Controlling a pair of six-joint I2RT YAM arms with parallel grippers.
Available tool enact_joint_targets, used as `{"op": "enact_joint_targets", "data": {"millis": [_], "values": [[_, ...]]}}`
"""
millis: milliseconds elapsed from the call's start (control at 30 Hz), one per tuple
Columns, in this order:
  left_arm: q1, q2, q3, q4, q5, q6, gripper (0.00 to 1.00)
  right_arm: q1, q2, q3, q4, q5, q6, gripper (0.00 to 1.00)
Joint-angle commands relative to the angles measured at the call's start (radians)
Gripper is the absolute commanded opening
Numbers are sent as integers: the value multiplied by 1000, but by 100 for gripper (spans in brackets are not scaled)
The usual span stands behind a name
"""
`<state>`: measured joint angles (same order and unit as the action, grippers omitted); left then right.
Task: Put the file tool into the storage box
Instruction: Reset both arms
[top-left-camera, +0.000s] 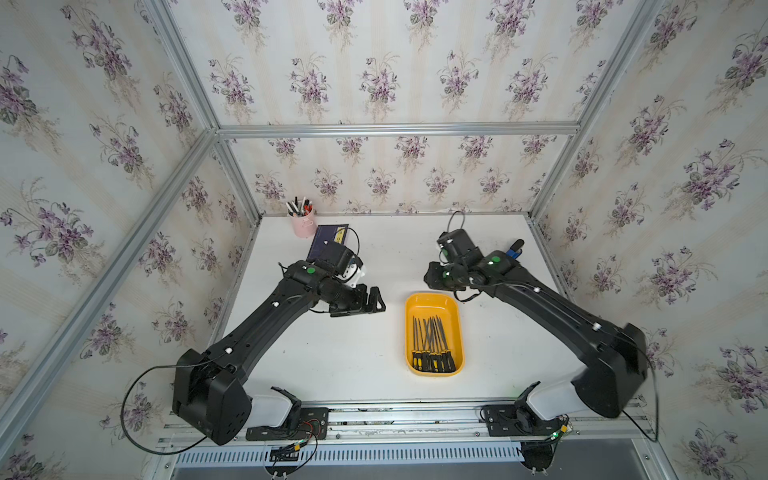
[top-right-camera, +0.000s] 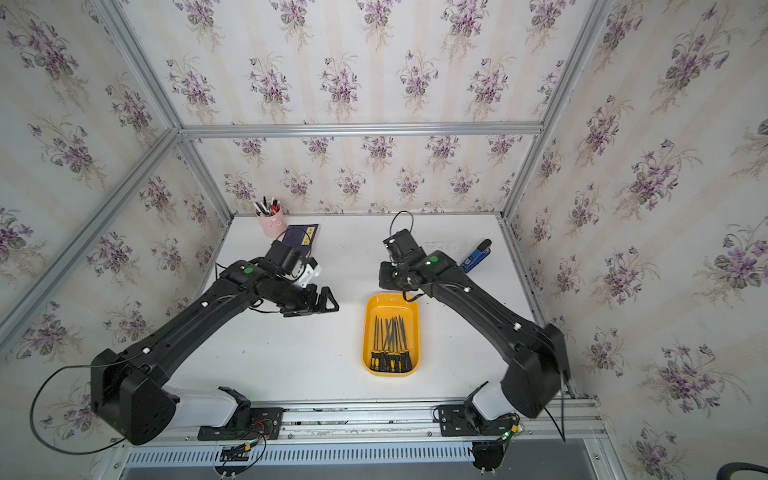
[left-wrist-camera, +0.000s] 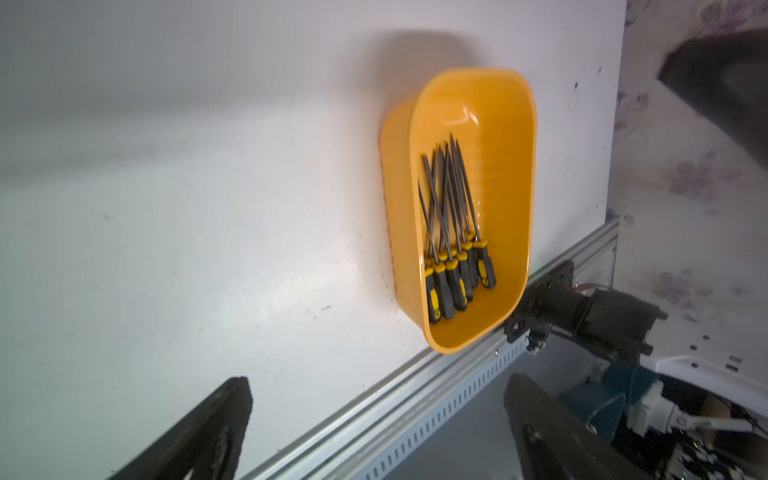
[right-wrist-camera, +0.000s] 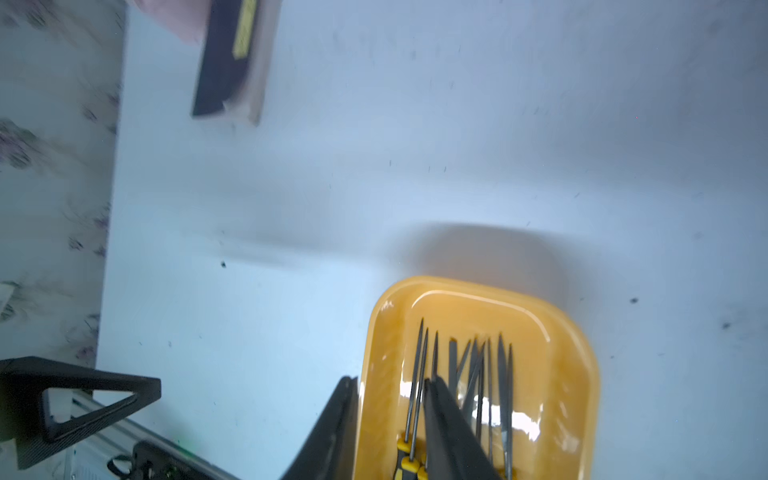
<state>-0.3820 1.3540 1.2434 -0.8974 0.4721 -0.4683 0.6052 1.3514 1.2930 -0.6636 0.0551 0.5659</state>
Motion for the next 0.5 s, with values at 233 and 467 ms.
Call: {"op": "enact_joint_targets", "data": {"millis": [233,467], "values": [[396,-103,-149,482,-605,25,100,-283,-521,-621,683,533,-364,100],[474,-142,-588,1038,-747,259,100,-569,-319,-959,1269,359,-475,100]]}}
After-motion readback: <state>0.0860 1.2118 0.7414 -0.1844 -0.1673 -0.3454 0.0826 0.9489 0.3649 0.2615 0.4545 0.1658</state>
